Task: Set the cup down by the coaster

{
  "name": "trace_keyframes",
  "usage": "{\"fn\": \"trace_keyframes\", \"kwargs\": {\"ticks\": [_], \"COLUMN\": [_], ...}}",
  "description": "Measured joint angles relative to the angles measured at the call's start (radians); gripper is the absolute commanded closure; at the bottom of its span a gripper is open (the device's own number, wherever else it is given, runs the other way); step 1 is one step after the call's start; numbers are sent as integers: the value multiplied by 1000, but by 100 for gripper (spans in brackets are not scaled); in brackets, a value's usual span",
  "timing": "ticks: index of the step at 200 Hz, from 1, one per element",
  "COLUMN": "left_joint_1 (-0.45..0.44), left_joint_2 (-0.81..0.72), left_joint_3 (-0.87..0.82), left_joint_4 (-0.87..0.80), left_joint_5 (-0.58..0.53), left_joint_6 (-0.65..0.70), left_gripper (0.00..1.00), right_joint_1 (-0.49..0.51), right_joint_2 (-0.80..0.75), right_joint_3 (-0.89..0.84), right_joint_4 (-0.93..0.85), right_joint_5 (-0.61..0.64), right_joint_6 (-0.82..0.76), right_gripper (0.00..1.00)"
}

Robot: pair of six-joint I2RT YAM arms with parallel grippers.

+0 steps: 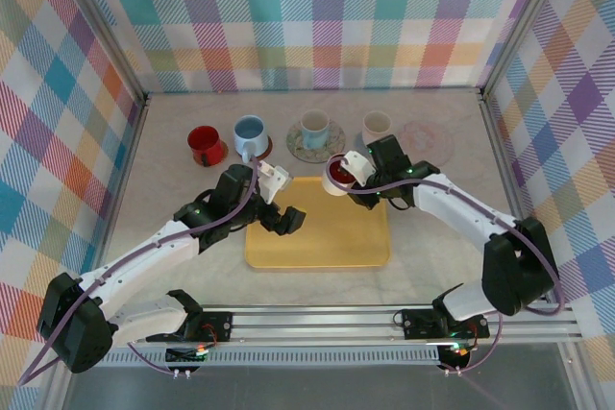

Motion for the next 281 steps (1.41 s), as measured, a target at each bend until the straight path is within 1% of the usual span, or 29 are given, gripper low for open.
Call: {"fn": "trace_keyframes", "kwargs": {"ticks": [27,60,142,169,224,281], "left_joint_1": [0,0,0,0,0,0], "left_joint_2": [15,71,275,314,382,426], "left_joint_3": [35,82,210,233,262,271], "left_joint_4": [12,61,146,170,205,228], "left_joint_5": [-4,-6,43,58,60,61], "left_joint_6": [4,12,57,56,55,47], "left_gripper": [0,0,0,0,0,0], "right_joint_1": [-8,-38,-194,-246,-351,-441], "right_joint_2": [-43,-89,-96,-72,2,113], "right_joint_3": [0,1,113,147,152,184], "right_joint_4": [-11,-32,-131,-152,-153,-147], "right_joint_5": [35,75,139,162,206,211], "right_joint_6": [31,84,241,308,417,452], "right_gripper": [100,100,100,100,100,100]}}
